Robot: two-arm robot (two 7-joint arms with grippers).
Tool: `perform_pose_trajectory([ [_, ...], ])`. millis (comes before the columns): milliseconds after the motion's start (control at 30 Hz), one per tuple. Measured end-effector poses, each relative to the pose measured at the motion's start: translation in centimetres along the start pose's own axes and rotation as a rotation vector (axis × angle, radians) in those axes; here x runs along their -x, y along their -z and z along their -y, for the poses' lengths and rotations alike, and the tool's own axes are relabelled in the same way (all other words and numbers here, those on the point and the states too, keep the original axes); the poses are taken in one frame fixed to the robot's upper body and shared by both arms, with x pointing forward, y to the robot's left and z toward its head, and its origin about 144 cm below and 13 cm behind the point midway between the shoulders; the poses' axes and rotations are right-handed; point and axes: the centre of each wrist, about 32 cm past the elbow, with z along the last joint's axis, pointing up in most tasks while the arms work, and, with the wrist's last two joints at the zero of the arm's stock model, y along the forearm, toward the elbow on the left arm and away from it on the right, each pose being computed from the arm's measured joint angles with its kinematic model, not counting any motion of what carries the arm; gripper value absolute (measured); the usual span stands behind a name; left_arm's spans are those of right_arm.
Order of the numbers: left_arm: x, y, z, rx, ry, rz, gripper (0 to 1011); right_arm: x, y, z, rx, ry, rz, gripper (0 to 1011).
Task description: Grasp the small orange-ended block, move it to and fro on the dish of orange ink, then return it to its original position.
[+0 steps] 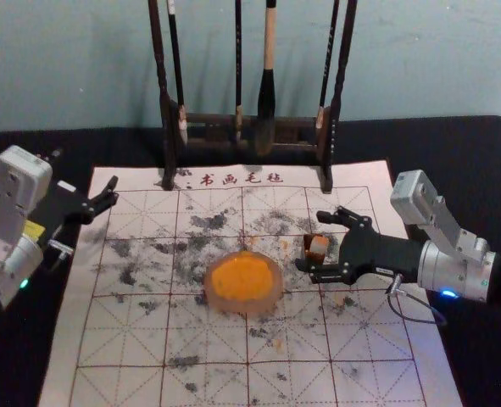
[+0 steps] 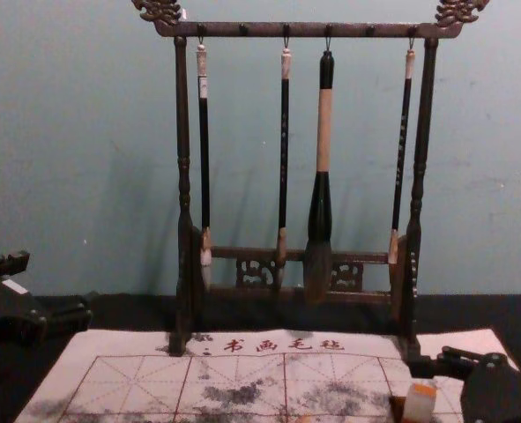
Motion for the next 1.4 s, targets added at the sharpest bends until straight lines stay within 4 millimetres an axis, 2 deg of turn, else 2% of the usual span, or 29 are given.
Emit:
perform_pose_trajectory([
  [133, 0.0, 0.0, 0.0, 0.0, 0.0, 0.0, 1001, 0.01, 0.0, 0.01, 0.0, 0.0, 0.0, 1000],
  [333, 0.0, 0.0, 0.0, 0.0, 0.0, 0.0, 1001, 0.02, 0.01, 0.03, 0.0, 0.0, 0.0, 873],
  [767, 0.0, 0.0, 0.0, 0.0, 0.0, 0.0, 1001, 0.03, 0.02, 0.04, -0.001, 0.0, -0.001, 452],
  [800, 0.0, 0.0, 0.0, 0.0, 0.0, 0.0, 1001, 0.03, 0.02, 0.04, -0.001, 0.0, -0.001, 452],
  [833, 0.0, 0.0, 0.0, 0.0, 0.0, 0.0, 1001, 0.03, 0.02, 0.04, -0.001, 0.0, -0.001, 388],
  [900, 0.0, 0.0, 0.0, 0.0, 0.0, 0.0, 1001, 0.03, 0.02, 0.04, -0.001, 0.0, -0.001, 358],
  [967, 0.0, 0.0, 0.0, 0.0, 0.0, 0.0, 1001, 0.03, 0.02, 0.04, -0.001, 0.0, -0.001, 246],
  [1033, 0.0, 0.0, 0.0, 0.0, 0.0, 0.0, 1001, 0.03, 0.02, 0.04, -0.001, 0.0, -0.001, 216],
  [1100, 0.0, 0.0, 0.0, 0.0, 0.0, 0.0, 1001, 0.03, 0.02, 0.04, -0.001, 0.0, -0.001, 139],
  [1400, 0.0, 0.0, 0.0, 0.0, 0.0, 0.0, 1001, 0.07, 0.01, 0.01, -0.005, 0.005, -0.005, 114],
])
